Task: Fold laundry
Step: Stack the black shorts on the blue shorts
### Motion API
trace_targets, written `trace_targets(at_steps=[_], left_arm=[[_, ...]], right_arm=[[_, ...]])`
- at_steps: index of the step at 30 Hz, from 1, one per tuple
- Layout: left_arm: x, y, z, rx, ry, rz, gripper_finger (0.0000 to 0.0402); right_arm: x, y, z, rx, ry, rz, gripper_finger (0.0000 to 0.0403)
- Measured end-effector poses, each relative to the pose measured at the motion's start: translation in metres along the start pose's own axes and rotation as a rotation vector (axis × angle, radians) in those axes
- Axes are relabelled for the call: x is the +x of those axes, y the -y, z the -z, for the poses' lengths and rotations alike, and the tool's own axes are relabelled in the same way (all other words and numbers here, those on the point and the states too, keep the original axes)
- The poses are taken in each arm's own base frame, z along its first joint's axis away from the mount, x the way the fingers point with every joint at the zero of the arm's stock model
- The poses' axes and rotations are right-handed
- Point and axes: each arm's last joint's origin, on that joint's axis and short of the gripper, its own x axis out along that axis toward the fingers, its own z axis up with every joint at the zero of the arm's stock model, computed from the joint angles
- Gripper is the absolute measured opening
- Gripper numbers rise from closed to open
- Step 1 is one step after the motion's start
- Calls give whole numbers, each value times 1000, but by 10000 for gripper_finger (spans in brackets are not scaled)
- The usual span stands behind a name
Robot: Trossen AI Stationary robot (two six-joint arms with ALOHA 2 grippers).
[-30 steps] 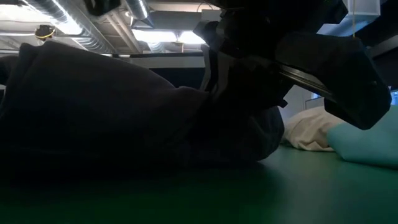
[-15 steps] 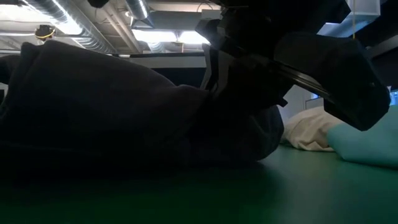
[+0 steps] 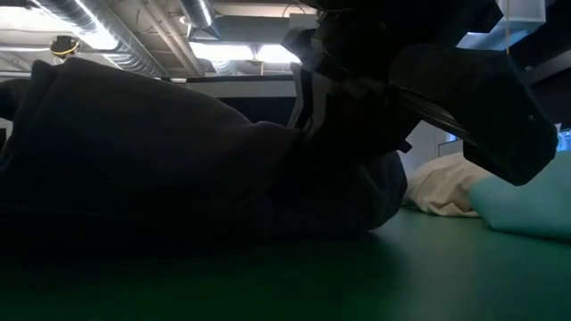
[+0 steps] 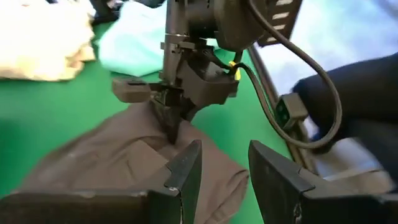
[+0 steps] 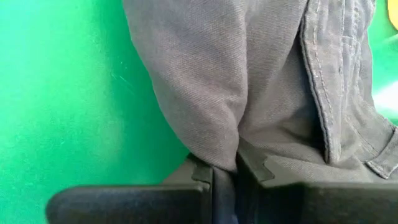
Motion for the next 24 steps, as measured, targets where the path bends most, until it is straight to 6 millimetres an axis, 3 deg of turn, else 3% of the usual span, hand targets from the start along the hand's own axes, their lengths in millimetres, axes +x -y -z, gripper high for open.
trace_targets(at_steps=[5, 11, 24], left_arm=[[13, 24, 9, 96, -41, -80, 126], [39, 32, 24, 122, -34, -251, 126], [54, 21, 32, 104, -127, -295, 133]], right_arm=[[0, 0, 0, 9, 0, -8, 27], [0, -1, 0, 19, -2, -14, 27], [0, 0, 0, 19, -3, -15, 27]])
